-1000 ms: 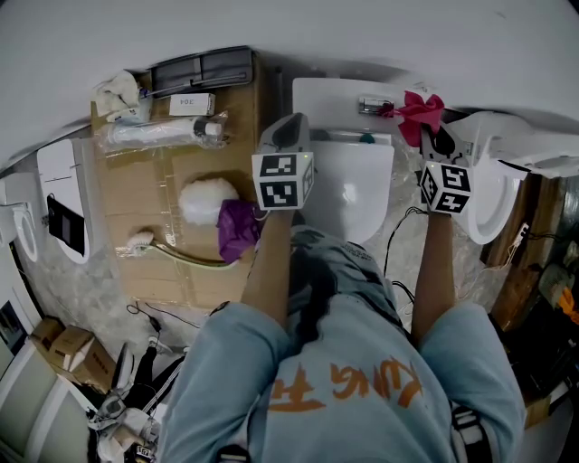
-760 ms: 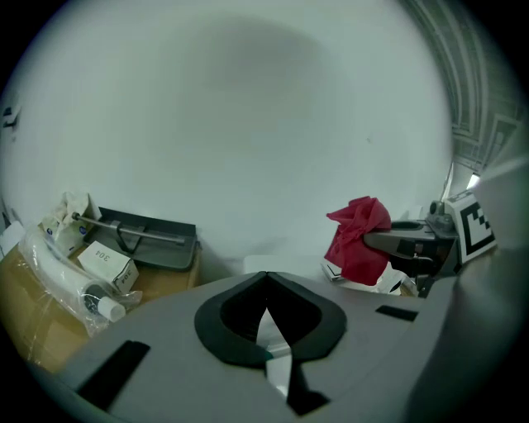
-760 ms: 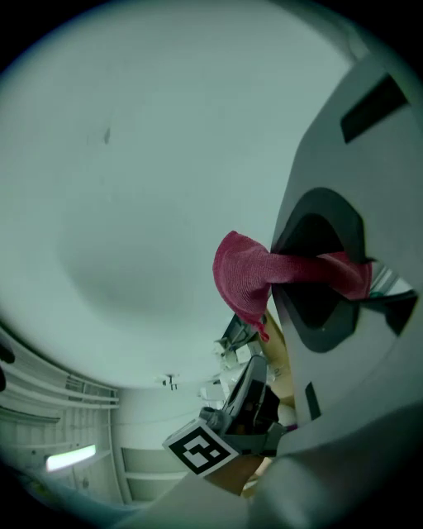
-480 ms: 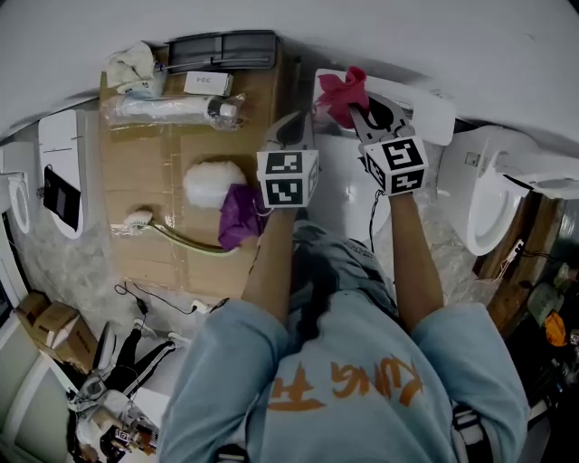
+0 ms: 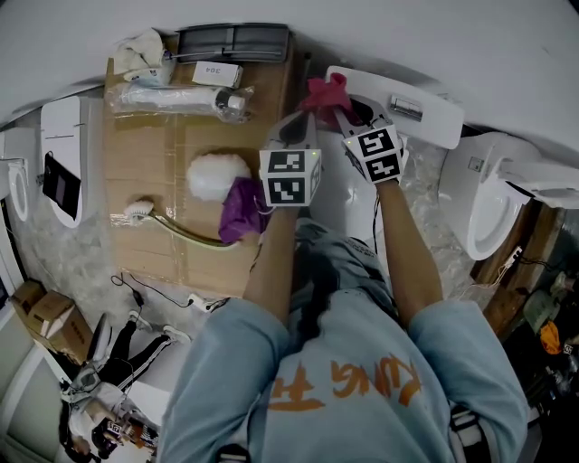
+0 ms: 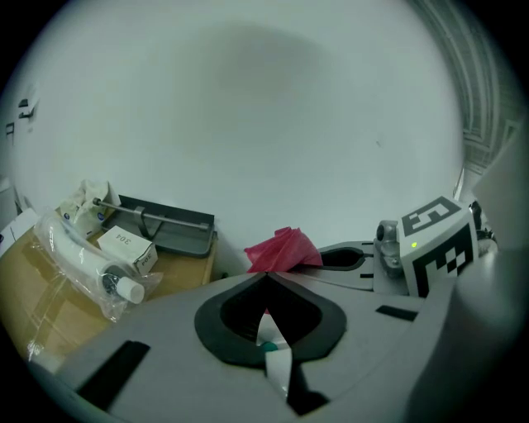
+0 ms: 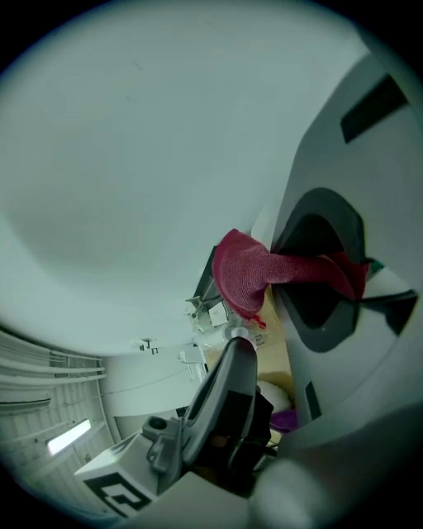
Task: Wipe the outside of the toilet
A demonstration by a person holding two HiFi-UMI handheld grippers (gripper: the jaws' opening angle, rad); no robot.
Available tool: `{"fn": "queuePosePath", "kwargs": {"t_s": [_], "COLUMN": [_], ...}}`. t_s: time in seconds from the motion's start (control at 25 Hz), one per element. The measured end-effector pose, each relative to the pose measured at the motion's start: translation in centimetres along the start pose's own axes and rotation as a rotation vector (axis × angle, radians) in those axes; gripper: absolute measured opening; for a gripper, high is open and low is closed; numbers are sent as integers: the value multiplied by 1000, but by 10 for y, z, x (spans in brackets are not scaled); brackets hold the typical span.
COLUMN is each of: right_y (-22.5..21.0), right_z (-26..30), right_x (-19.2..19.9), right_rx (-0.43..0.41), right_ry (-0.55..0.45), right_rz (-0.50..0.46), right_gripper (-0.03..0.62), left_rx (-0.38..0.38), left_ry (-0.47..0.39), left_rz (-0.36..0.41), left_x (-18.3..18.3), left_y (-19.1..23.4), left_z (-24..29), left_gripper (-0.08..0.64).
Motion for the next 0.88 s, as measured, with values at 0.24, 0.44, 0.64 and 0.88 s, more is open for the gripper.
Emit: {"fn": "queuePosePath", "kwargs": {"t_s": [0.24, 0.44, 0.64, 0.88], "right_y": [-4, -12, -20, -31], "right_z": [-6, -18, -30, -44], "right_x": [16, 27, 37, 52], "right_rx": [5, 31, 53, 78], "right_ry": [-11, -15, -9, -14], "right_rz": [28, 49, 61, 91], "right_gripper": [69, 69, 69, 69], "left_rx": [9, 11, 17, 42], "left_ry": [6, 2, 4, 14], "left_rz": [11, 16, 22, 44], "left_x": [2, -1, 0, 3], "left_y": [-7, -9, -13, -25], "left_z": [2, -1, -2, 0], "left_gripper": [25, 25, 25, 25]}}
Point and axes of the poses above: the fingertips, and each gripper's own axes: z forward along the fingers, y to its left, x out of its underside, the point moved 3 cm from there along -z, backward along the fingers, and after that the axes turned 5 degrees about y, right-handed, at the moved point
